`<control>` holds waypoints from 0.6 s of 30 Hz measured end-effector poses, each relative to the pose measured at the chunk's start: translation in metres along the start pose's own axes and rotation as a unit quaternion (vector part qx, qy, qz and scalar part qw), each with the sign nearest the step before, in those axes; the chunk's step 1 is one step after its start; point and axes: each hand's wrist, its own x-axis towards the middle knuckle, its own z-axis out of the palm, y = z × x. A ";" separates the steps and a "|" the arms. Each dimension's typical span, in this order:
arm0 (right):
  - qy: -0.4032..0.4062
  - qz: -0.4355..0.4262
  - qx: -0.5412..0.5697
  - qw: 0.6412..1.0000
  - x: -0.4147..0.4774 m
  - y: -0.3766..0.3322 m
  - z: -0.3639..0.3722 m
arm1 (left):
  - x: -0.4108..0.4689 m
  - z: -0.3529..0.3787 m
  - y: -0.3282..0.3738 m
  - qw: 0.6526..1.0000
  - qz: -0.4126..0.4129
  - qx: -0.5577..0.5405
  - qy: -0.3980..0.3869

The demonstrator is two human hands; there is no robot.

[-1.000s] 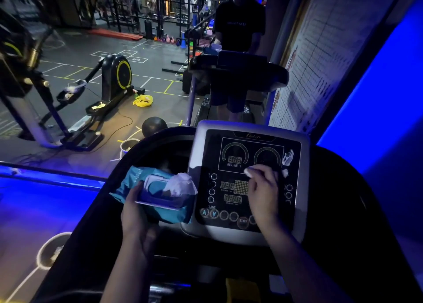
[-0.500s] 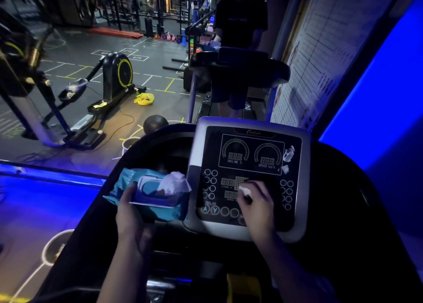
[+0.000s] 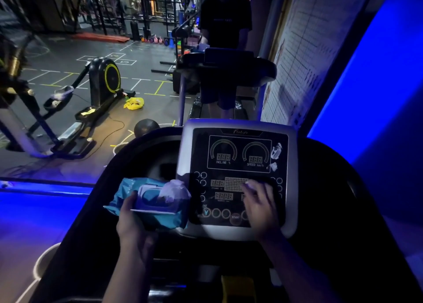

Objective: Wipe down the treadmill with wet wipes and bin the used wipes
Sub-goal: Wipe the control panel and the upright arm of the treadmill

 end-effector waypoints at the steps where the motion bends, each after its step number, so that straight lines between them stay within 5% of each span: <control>1: 0.024 0.014 -0.007 1.000 -0.001 0.011 -0.005 | -0.001 0.003 -0.001 1.000 0.010 -0.004 0.003; 10: 0.146 0.118 0.078 0.979 0.006 0.020 -0.038 | -0.013 0.025 -0.009 0.994 0.089 -0.061 0.017; 18: -0.014 -0.052 0.106 0.993 0.034 -0.003 -0.018 | -0.007 0.041 -0.023 0.993 0.092 -0.070 -0.019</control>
